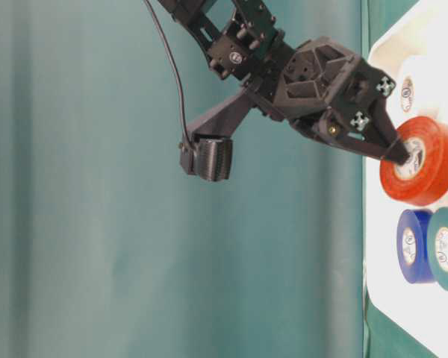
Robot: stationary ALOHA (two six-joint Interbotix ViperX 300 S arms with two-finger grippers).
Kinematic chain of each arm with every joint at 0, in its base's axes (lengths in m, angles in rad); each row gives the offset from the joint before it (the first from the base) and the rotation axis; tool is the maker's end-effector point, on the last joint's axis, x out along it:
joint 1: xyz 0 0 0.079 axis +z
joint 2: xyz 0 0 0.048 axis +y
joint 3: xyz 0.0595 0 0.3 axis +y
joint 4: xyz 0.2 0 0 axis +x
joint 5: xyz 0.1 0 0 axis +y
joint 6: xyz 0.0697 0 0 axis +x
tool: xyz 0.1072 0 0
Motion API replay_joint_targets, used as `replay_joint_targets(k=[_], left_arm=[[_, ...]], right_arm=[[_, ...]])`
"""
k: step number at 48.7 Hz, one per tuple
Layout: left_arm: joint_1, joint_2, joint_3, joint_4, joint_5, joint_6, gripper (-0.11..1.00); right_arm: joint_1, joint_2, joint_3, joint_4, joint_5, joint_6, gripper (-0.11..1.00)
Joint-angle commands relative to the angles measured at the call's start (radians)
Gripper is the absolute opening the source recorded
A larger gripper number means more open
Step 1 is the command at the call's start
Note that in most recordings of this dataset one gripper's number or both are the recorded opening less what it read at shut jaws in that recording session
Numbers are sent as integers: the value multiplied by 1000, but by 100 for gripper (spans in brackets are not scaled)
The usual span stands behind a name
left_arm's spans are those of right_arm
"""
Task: Put the tape into the white case with the right arm.
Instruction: 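Carry the red tape into the tray's lower middle and release, then withdraw the open right gripper to the right of the tray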
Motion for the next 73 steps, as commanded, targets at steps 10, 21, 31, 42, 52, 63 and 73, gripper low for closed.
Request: replay_joint_targets(k=[10,21,31,42,52,63,73], left_arm=[[2,11,-12,2,-5,2,0],[2,9,-12,0,-5,2,0],[2,11,-12,2,-5,2,0],[2,9,-12,2,-5,2,0],[2,9,-12,0,-5,2,0],[2,9,-12,0,-5,2,0],[2,11,-12,0,-5,2,0]], right_arm=[[0,-41,-5,-3,-26,2,66],[0,-126,71,-3,-20,0,83],[0,-265,218,-3,-20,2,83],[0,-433,388,-3,-25,3,82],[0,-595,520,-3,-28,14,81],[0,-738,632,3,-80,31,81],[34,-732,658,3,-133,29,81]])
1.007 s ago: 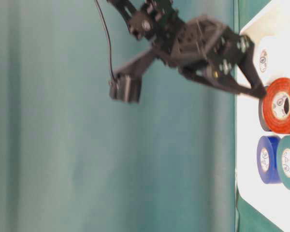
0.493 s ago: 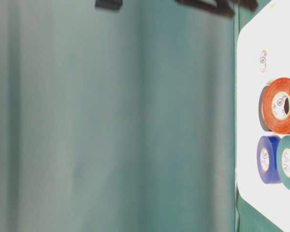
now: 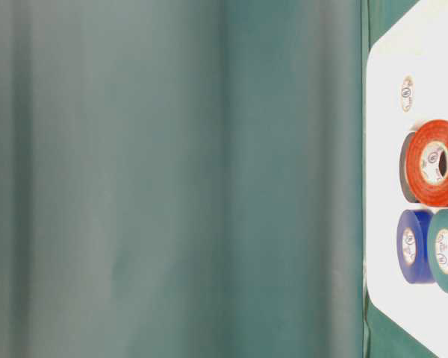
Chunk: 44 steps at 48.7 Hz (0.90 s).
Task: Put the tape into the white case with the right arm.
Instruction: 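Withdraw the open right gripper to the right of the tray, then lower the right gripper onto the yellow tape roll and grasp it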
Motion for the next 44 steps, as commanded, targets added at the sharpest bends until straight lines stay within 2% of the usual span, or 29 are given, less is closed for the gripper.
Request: replay_joint_targets(k=[1,22,31,44], left_arm=[[2,9,-12,2,-5,0,0],[2,9,-12,0,-5,2,0],[2,11,-12,0,-5,0,0],[2,11,-12,0,-5,0,0]], right_arm=[[28,3,-5,3,-25,0,81],[296,0,48,2,-21,-3,80],[345,0,46,2,-18,-5,80],[357,26,28,2,-25,-5,80]])
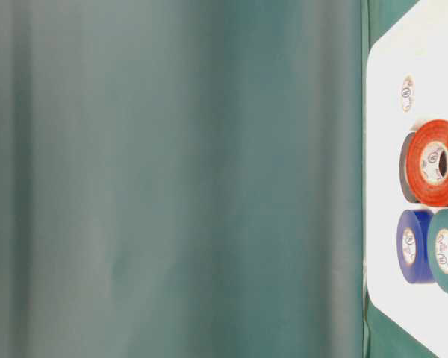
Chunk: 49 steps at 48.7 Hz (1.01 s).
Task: Put the tape into the white case with the right arm.
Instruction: 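Lower the right gripper onto the yellow tape roll and grasp it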
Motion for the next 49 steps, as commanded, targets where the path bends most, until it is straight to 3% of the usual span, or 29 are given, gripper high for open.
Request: replay_joint_targets(k=[1,17,35,49], left_arm=[[2,11,-12,2,-5,2,0],[2,9,-12,0,-5,2,0],[2,11,-12,0,-5,0,0],[2,9,-12,0,-5,0,0]], right_arm=[[12,18,-32,0,-9,0,80],[101,236,-179,-5,-17,-8,80],[109,446,-321,-8,-18,-20,80],[109,489,-351,-8,-14,-21,80]])
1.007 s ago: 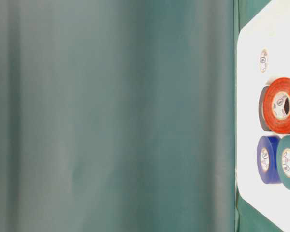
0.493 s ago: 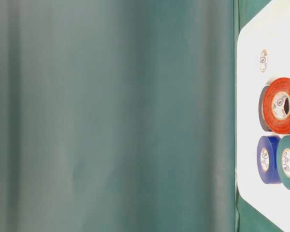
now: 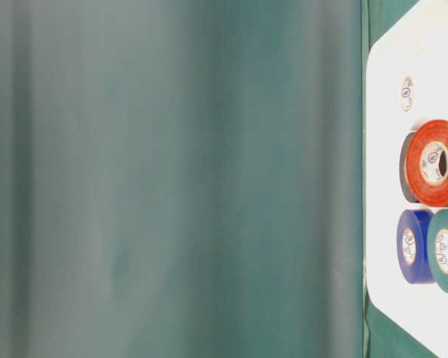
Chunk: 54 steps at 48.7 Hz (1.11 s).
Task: Put the tape into the white case with the right arm.
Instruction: 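Lower the right gripper onto the yellow tape roll and grasp it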
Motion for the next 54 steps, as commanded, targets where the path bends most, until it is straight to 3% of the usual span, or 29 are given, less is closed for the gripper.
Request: replay_joint_targets(k=[1,29,34,44,47,54], left_arm=[[2,11,-12,0,-5,0,0],[2,9,-12,0,-5,0,0],[2,9,-12,0,-5,0,0],[2,11,-12,0,-5,2,0],[2,9,-12,0,-5,0,0],[2,9,-12,2,-5,0,0]], right_arm=[[3,-6,-18,-3,-5,-2,80],[3,78,-40,-3,25,2,76],[3,78,-44,-3,29,3,60],[3,77,-51,-3,31,3,8],[3,77,-51,-3,29,3,1],[3,77,-58,-3,29,3,1]])
